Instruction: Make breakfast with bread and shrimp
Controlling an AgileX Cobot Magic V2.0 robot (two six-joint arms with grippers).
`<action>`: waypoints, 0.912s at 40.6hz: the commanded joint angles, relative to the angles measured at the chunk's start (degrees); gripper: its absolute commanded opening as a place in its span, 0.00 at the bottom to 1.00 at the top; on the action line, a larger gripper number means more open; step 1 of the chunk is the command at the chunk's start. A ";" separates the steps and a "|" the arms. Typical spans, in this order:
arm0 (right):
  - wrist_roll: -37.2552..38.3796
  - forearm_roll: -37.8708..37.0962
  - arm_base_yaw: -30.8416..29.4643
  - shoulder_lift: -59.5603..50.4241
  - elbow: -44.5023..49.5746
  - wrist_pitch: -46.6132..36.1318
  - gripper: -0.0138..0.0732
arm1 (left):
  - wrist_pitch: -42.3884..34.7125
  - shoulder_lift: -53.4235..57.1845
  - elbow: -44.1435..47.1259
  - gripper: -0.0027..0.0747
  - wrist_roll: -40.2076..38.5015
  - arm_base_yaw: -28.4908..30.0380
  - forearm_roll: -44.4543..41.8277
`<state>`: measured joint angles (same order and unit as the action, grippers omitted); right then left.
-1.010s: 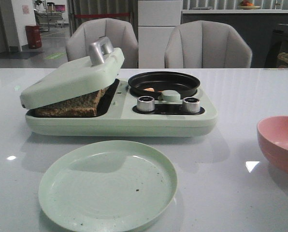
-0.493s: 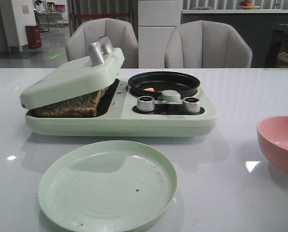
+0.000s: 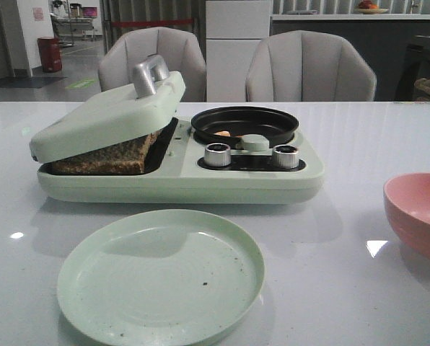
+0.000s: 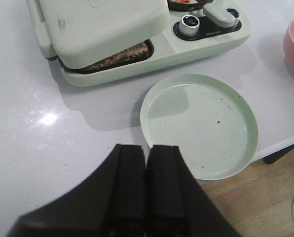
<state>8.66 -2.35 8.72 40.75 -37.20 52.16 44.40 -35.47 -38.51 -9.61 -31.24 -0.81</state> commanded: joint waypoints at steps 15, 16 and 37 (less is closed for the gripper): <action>-0.28 -0.12 0.10 -0.30 -1.35 -6.05 0.17 | -0.28 0.00 -1.65 0.16 -12.44 -0.36 -15.15; -0.28 -0.12 0.10 -0.30 -1.35 -6.05 0.17 | -0.28 0.00 -1.65 0.16 -12.44 -0.36 -15.15; -0.28 -0.12 0.10 -0.30 -1.35 -6.06 0.17 | -2.59 6.03 1.46 0.16 -12.44 4.75 -14.50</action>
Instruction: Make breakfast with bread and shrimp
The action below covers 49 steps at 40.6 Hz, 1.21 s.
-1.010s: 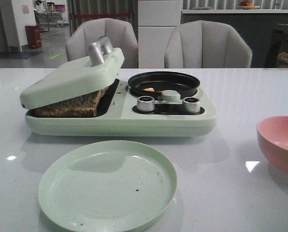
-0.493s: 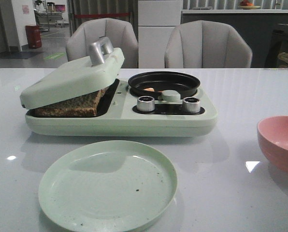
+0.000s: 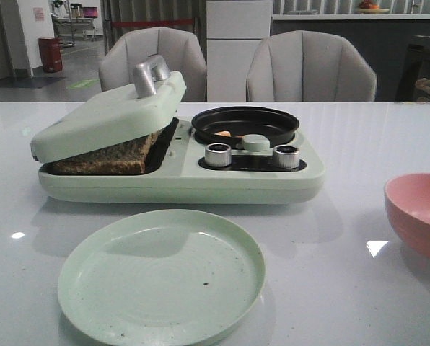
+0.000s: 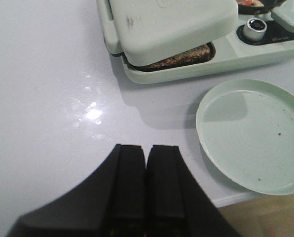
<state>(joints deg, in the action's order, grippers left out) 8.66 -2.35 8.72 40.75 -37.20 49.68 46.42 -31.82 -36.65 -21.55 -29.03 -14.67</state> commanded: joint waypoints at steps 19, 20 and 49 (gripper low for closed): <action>-0.28 -0.07 0.10 -0.30 -1.35 -3.58 0.17 | -34.32 28.58 25.51 0.17 -0.49 27.85 8.38; -0.28 -0.07 0.10 -0.30 -1.35 -3.58 0.17 | -35.22 29.28 26.49 0.17 -0.49 28.22 8.49; -0.28 -0.07 0.10 -0.30 -1.35 -3.75 0.17 | -43.62 33.14 38.55 0.17 16.65 24.73 10.60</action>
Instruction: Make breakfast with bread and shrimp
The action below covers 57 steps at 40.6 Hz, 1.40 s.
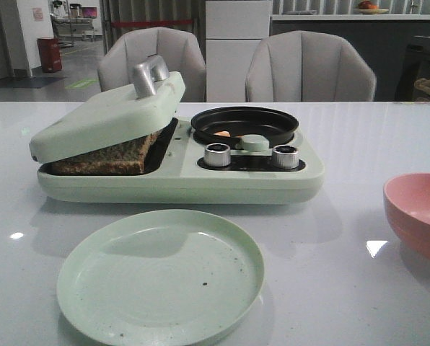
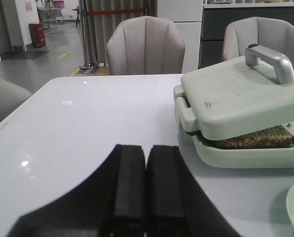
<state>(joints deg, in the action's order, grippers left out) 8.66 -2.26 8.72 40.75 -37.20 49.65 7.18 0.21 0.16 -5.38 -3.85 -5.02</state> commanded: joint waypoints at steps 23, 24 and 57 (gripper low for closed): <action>-0.28 -0.17 0.10 -0.30 -1.35 -3.72 0.17 | -5.25 1.11 1.74 0.17 11.81 0.15 11.69; -0.28 -0.17 0.10 -0.30 -1.35 -3.72 0.17 | -5.25 1.11 1.74 0.17 11.81 0.15 11.69; -0.28 -0.17 0.10 -0.30 -1.35 -3.72 0.17 | -5.11 1.11 1.74 0.16 6.65 -1.45 10.01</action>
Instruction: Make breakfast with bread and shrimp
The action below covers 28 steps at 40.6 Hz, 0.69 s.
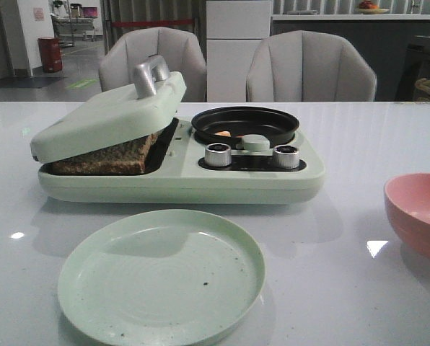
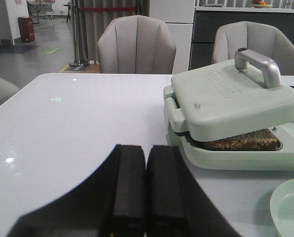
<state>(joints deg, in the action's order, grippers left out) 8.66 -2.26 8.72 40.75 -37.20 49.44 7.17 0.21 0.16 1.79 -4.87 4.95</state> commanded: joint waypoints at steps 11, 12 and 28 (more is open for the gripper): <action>-0.28 -0.17 0.10 -0.30 -1.35 -3.51 0.17 | -5.10 1.11 1.74 0.16 -0.52 -0.42 0.04; -0.28 -0.17 0.10 -0.30 -1.35 -3.51 0.17 | -5.10 1.11 1.74 0.16 -0.52 -0.42 0.04; -0.28 -1.75 -2.83 -9.64 1.25 -10.64 0.17 | -5.10 1.11 1.74 0.16 -0.52 -0.42 0.04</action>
<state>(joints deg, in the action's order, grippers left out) 8.66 -2.49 7.13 34.62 -35.68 46.23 7.17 0.21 0.16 1.67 -4.87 4.95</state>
